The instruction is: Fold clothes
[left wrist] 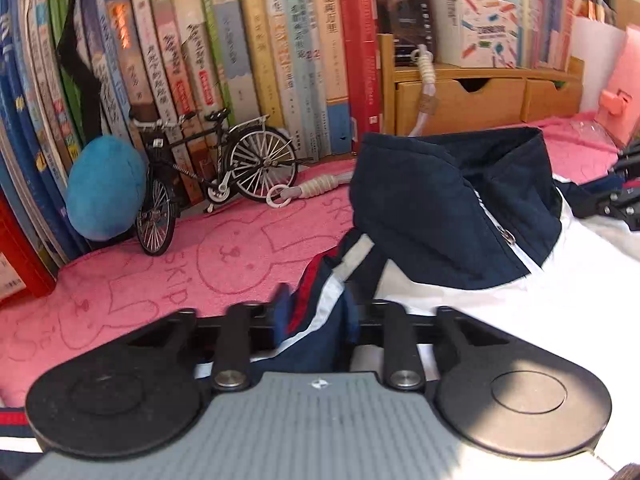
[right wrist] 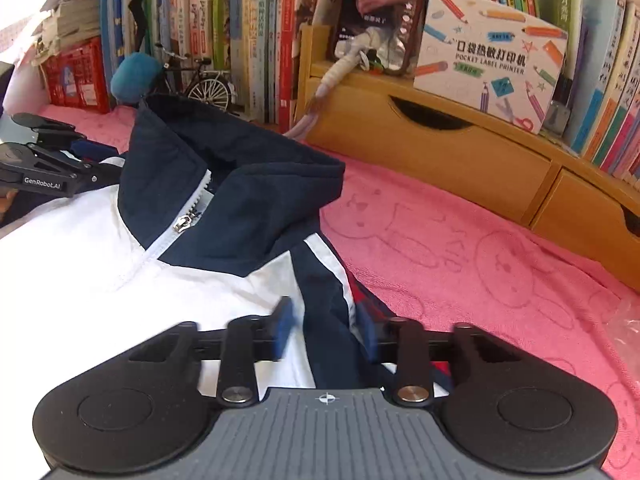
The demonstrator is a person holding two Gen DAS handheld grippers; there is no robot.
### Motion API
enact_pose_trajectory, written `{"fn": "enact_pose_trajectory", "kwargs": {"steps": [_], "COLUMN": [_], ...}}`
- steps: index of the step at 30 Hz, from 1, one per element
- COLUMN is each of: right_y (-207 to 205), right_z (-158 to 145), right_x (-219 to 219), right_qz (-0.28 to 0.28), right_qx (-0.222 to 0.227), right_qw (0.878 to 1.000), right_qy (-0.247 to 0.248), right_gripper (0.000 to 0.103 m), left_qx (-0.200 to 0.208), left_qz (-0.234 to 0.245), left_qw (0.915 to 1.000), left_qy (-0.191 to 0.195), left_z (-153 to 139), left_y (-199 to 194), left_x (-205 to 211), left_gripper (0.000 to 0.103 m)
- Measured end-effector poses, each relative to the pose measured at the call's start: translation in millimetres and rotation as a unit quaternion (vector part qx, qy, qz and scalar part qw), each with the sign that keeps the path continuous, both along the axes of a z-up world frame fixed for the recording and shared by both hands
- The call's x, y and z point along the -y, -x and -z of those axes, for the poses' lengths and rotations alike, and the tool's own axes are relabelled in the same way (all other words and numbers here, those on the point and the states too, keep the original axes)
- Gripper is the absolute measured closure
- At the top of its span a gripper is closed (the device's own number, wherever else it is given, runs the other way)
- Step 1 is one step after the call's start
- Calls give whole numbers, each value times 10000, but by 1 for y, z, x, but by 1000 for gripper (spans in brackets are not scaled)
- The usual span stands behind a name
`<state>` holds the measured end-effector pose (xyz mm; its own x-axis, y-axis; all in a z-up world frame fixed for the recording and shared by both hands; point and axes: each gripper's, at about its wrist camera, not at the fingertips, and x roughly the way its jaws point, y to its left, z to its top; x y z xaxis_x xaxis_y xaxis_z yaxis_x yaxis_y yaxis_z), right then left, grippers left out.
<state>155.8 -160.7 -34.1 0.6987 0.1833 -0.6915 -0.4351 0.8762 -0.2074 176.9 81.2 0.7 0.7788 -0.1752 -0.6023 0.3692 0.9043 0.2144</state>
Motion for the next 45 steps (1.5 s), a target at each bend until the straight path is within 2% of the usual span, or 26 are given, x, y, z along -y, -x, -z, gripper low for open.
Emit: {"fn": "enact_pose_trajectory", "kwargs": {"steps": [1, 2, 4, 5, 7, 10, 11, 12, 14, 15, 16, 17, 18, 20, 22, 24, 26, 28, 29, 31, 32, 35, 36, 39, 42, 45], "right_y": [7, 15, 30, 34, 35, 11, 3, -4, -18, -24, -26, -28, -30, -34, -36, -34, -30, -22, -17, -3, 5, 38, 49, 73, 71, 56], "right_z": [3, 7, 15, 14, 7, -22, -34, -46, -63, -66, -63, -59, -51, -32, -12, -6, -3, -2, -4, -8, -10, -4, 3, 20, 17, 4], "right_x": [-11, -21, -43, -49, -57, -53, -47, -37, -18, -9, -2, 4, 8, 12, 14, 16, 13, 7, 3, -10, -19, -48, -58, -79, -84, -83], "right_qz": [-13, -29, -62, -6, 157, 636, 694, 564, 178, -25, -166, -298, -460, -484, -438, -463, -465, -526, -536, -534, -564, -831, -909, -1078, -909, -580], "right_qx": [255, 523, 1056, 1314, 1754, 2010, 1917, 1652, 879, 461, 233, 32, -152, -508, -812, -747, -733, -625, -584, -485, -422, 103, 387, 1256, 1745, 2135], "right_qw": [9990, 9959, 9832, 9772, 9662, 9623, 9685, 9804, 9959, 9972, 9964, 9946, 9936, 9933, 9927, 9930, 9928, 9935, 9942, 9968, 9975, 9907, 9831, 9474, 9303, 9210], "right_qy": [357, 736, 1489, 1670, 1883, 1719, 1427, 915, -142, -582, -802, -990, -1021, -924, -782, -790, -821, -790, -721, -352, -64, 1077, 1544, 2740, 3097, 3206], "right_gripper": [93, 95, 98, 99, 101, 101, 101, 100, 91, 77, 55, 44, 29, 27, 22, 17, 21, 45, 53, 84, 88, 94, 96, 97, 97, 98], "left_qx": [216, 373, 584, 670, 793, 918, 894, 847, 666, 573, 483, 392, 305, 59, -107, -264, -384, -439, -334, 16, 141, 481, 582, 835, 1064, 1364], "left_qz": [43, 62, -12, -49, -104, -74, -41, 3, 78, 91, 94, 97, 101, 213, 333, 418, 323, 77, -16, 22, 83, 194, 180, 77, 4, -40], "left_qw": [9995, 9987, 9977, 9972, 9965, 9955, 9956, 9959, 9972, 9979, 9985, 9990, 9994, 9996, 9992, 9985, 9978, 9970, 9980, 10000, 9998, 9975, 9964, 9940, 9918, 9878], "left_qy": [-223, -344, -355, -328, -247, -225, -262, -305, -339, -302, -243, -183, -98, 157, 210, 234, 441, 638, 542, 78, -82, -479, -588, -706, -702, -750], "left_z": [2, 2, -4, -9, -22, -36, -35, -33, -24, -19, -14, -9, -6, -2, 1, 4, 4, 4, 5, 8, 8, 4, 2, -9, -26, -42], "left_y": [10, 17, 23, 23, 17, 7, 4, 2, -1, -1, -2, -2, -2, -5, -8, -11, -16, -16, -12, 6, 15, 37, 41, 43, 40, 31], "left_x": [6, 10, 12, 11, 9, 10, 11, 12, 10, 7, 4, 0, -3, -9, -10, -11, -15, -16, -12, 2, 8, 17, 19, 19, 18, 19], "left_gripper": [97, 98, 99, 99, 99, 99, 99, 99, 99, 98, 98, 98, 97, 95, 92, 87, 84, 85, 93, 97, 99, 99, 99, 99, 99, 98]}}
